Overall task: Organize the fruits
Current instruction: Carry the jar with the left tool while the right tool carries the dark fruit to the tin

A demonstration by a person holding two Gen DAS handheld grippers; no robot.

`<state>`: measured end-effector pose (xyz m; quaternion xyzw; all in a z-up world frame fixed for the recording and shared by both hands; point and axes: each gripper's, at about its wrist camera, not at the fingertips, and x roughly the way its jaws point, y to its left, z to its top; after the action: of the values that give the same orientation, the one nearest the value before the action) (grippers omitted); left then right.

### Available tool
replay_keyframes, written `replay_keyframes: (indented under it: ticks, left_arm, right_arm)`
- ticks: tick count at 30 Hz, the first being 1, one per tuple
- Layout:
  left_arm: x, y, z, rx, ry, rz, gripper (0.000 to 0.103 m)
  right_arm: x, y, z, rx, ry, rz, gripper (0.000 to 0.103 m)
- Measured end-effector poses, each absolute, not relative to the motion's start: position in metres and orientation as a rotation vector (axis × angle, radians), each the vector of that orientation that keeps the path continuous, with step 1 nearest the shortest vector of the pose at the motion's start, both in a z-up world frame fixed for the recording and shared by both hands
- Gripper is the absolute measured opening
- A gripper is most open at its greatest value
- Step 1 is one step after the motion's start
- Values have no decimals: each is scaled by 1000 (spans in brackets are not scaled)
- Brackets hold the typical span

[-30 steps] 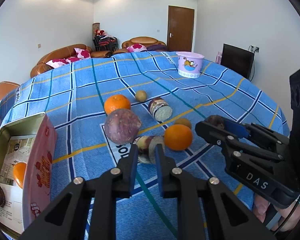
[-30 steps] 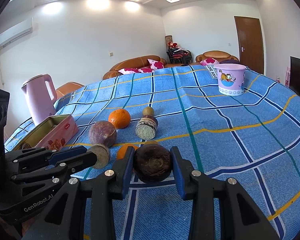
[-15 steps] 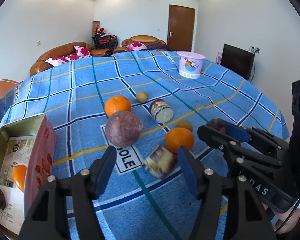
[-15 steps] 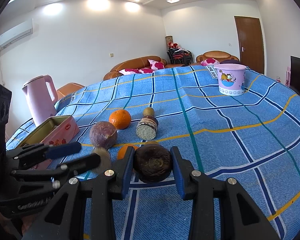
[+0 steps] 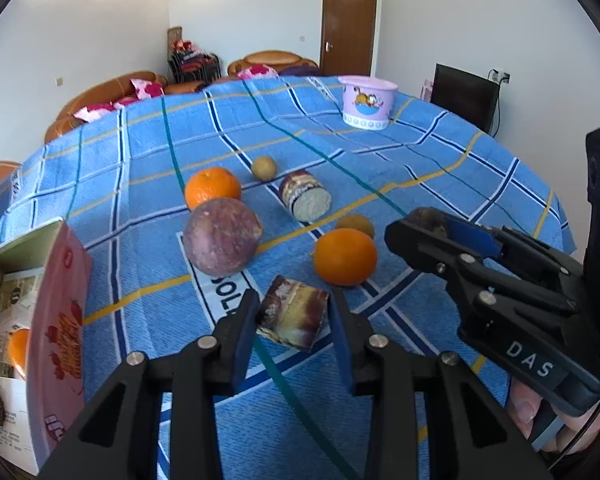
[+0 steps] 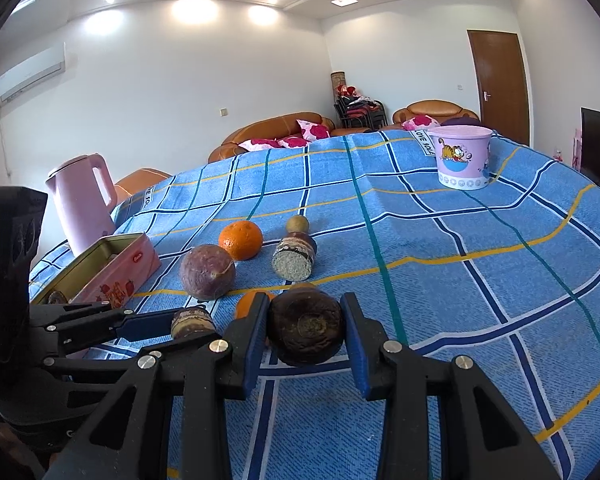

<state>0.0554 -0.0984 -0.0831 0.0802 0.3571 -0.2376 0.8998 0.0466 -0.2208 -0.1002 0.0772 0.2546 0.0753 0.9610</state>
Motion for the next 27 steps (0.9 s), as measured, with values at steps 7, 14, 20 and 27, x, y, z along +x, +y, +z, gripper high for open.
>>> replay_keyframes:
  ticks: [7, 14, 20, 27]
  left_arm:
    - [44, -92, -74, 156, 640, -440, 36]
    - [38, -85, -68, 142, 571, -397, 36]
    - [34, -77, -62, 122, 537, -367, 36]
    - [24, -63, -49, 111, 496, -335, 36]
  right_arm:
    - [44, -220, -99, 155, 497, 164, 38]
    - [41, -216, -98, 121, 469, 160, 38]
    - [40, -213, -96, 101, 473, 147, 38]
    - [32, -200, -81, 79, 449, 171, 38]
